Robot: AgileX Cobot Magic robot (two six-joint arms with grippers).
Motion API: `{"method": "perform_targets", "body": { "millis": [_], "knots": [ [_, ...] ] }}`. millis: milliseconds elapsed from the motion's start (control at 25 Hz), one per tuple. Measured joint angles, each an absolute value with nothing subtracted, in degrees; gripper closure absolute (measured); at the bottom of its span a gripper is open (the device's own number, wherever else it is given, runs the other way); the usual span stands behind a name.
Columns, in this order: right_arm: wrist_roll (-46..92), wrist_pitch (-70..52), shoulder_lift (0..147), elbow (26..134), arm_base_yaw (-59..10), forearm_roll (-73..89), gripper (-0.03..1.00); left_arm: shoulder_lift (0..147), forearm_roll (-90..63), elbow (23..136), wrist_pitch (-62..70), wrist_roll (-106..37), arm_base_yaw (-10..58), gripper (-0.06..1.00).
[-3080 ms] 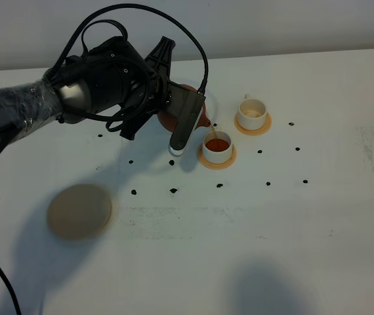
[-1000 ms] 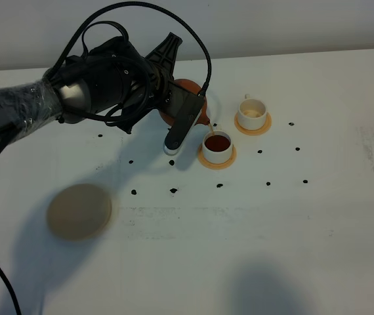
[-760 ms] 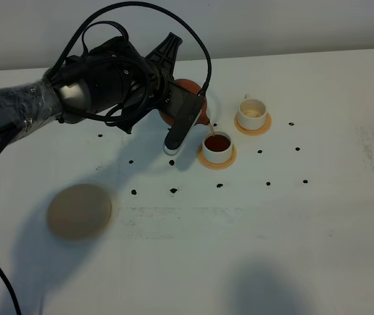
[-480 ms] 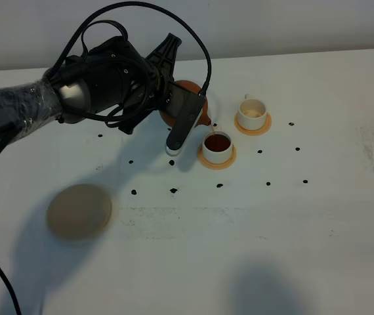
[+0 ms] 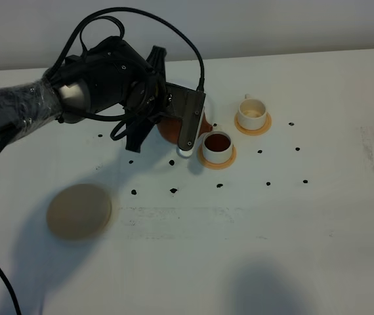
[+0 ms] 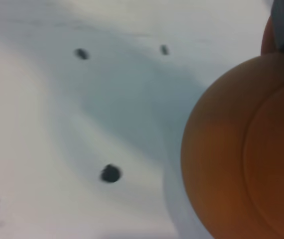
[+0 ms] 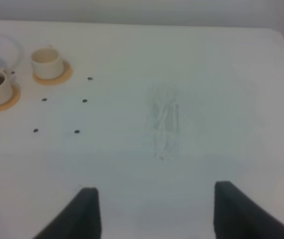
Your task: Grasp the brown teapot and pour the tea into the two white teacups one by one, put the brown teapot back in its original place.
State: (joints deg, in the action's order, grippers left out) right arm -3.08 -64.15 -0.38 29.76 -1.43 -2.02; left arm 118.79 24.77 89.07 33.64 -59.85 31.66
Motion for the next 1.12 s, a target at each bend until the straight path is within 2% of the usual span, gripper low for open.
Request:
{"method": "perform_targets", "body": {
  "millis": [600, 1120],
  "knots": [
    [-3.08, -64.15, -0.38, 29.76, -1.43, -2.02, 0.48, 110.74, 8.89, 88.6, 51.75, -43.38, 31.66, 0.82],
    [-3.08, -64.15, -0.38, 29.76, -1.43, -2.02, 0.48, 108.62, 4.22, 74.6, 42.11, -42.3, 31.66, 0.82]
  ]
}}
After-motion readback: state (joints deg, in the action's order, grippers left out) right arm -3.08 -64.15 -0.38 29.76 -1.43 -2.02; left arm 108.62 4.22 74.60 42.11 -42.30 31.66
